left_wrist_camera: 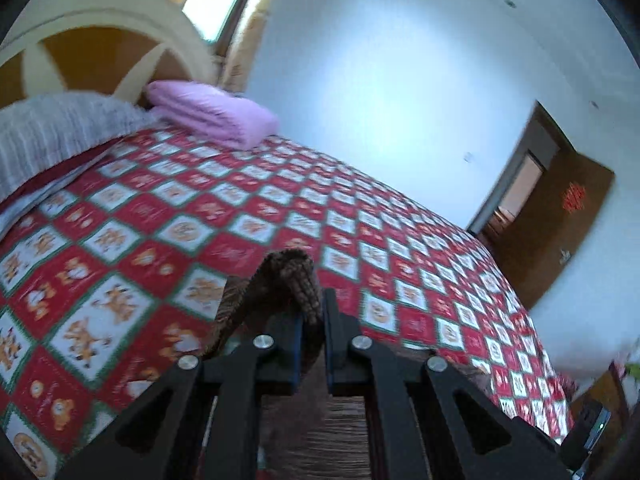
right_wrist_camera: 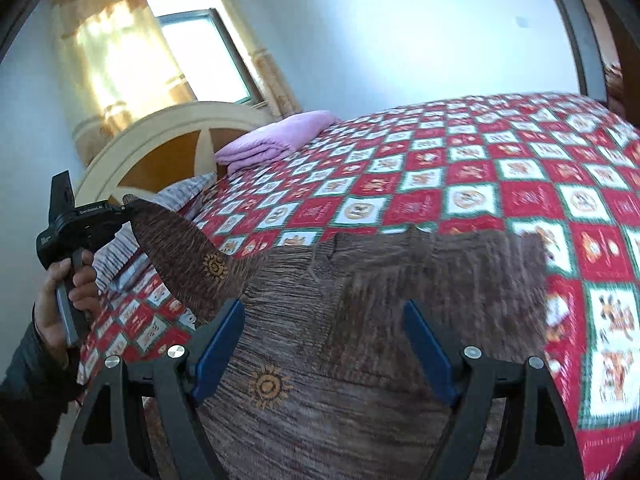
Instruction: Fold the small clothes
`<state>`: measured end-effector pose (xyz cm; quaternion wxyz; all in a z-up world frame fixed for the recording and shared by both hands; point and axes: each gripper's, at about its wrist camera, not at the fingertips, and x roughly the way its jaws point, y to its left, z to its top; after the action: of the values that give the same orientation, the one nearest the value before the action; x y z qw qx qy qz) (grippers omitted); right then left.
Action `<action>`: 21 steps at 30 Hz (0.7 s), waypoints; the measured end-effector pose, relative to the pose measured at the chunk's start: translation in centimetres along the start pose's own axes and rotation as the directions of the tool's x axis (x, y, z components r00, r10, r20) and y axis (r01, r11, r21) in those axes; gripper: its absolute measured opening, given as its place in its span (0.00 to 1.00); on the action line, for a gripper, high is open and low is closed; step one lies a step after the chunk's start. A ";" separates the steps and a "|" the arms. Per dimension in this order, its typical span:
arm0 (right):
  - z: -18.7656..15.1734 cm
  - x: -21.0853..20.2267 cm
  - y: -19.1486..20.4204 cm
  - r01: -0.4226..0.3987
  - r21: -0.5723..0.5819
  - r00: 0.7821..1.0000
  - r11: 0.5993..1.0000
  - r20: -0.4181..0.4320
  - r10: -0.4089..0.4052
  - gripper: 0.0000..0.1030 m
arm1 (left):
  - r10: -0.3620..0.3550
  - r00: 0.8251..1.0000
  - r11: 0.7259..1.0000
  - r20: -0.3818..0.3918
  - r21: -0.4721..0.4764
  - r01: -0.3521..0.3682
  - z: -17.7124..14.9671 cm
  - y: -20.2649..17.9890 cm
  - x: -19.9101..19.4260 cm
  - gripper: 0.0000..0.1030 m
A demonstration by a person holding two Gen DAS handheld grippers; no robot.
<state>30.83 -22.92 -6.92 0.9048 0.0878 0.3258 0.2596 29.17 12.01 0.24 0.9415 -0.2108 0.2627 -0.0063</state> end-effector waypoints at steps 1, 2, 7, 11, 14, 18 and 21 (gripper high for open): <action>-0.2 -0.4 -0.3 0.002 0.018 1.000 1.000 0.000 -0.002 0.80 | -0.013 1.000 1.000 -0.003 0.019 0.013 -0.3 -1.2 0.2 0.08; -0.5 -0.8 -0.7 0.001 0.036 1.000 0.999 0.001 -0.001 0.80 | -0.029 1.000 0.999 -0.010 0.039 0.029 -0.7 -2.5 0.5 0.08; -1.7 -2.1 -1.8 0.000 0.097 1.000 0.995 -0.009 0.001 0.80 | -0.063 0.996 0.989 -0.070 0.131 0.072 -3.8 -7.8 2.8 0.08; -2.8 -2.7 -2.2 0.002 0.097 1.000 0.995 -0.008 -0.002 0.80 | -0.051 0.987 0.971 -0.155 0.222 0.085 -8.3 -11.8 5.7 0.08; -3.8 -2.4 -2.4 0.005 0.094 1.000 0.996 -0.022 -0.003 0.80 | -0.019 0.977 0.956 -0.211 0.281 0.080 -11.9 -13.8 8.0 0.08; -5.0 -1.5 -3.0 0.004 0.113 0.999 0.994 -0.046 0.001 0.80 | 0.061 0.942 0.913 -0.329 0.399 0.080 -16.8 -16.2 10.4 0.13; -5.8 -1.2 -3.8 0.009 0.133 0.999 0.991 -0.053 -0.002 0.80 | 0.081 0.947 0.874 -0.312 0.479 0.083 -18.3 -16.9 9.2 0.19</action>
<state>27.93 -26.89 -11.98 0.8888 0.1401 0.3664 0.2370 29.63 -11.70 -11.72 0.9082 0.0363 0.4029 -0.1071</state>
